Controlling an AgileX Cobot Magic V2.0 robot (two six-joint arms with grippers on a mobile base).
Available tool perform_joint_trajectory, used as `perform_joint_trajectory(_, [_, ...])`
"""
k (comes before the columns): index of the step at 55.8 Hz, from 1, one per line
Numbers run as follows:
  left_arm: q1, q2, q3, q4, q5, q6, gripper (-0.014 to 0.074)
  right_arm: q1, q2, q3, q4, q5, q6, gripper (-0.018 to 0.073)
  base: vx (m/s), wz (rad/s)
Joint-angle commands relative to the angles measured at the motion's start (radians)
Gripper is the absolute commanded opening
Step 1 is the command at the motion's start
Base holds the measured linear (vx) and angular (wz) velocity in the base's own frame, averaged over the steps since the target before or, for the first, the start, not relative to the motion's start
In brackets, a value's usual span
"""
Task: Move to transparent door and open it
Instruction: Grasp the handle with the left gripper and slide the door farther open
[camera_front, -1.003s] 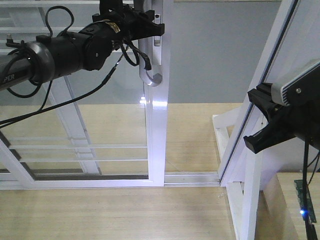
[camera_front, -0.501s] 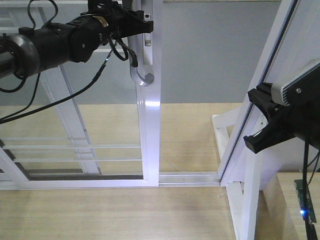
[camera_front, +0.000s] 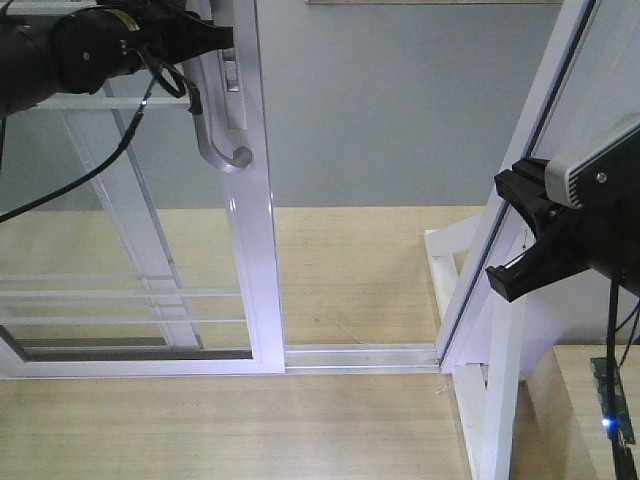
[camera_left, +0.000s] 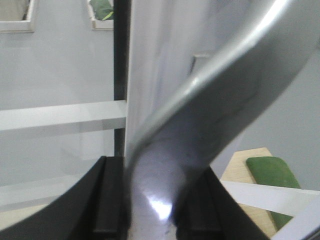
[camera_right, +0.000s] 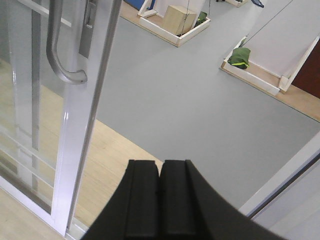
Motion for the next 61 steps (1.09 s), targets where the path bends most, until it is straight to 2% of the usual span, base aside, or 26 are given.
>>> perform_joint_trajectory(1, [0.059, -0.066, -0.055, -0.002, -0.263, 0.000, 0.0000, -0.005, -0.013, -0.029, -0.008, -0.089, -0.008, -0.0006, 0.00, 0.00])
perform_joint_trajectory(9, [0.093, -0.079, -0.055, 0.000, -0.260, 0.028, 0.0000, -0.005, -0.013, -0.029, -0.007, -0.089, -0.008, -0.0006, 0.00, 0.00])
perform_joint_trajectory(45, [0.236, -0.136, -0.054, 0.005, -0.213, 0.029, 0.0000, -0.005, -0.013, -0.029, -0.007, -0.089, -0.008, -0.0006, 0.00, 0.00])
perform_joint_trajectory(52, [0.244, -0.161, -0.053, 0.008, -0.137, 0.034, 0.0000, -0.005, -0.013, -0.029, -0.007, -0.089, -0.008, -0.0006, 0.00, 0.00])
perform_joint_trajectory(61, [0.244, -0.218, -0.053, 0.033, -0.039, 0.083, 0.0000, -0.005, -0.013, -0.029, -0.007, -0.089, -0.008, -0.0006, 0.00, 0.00])
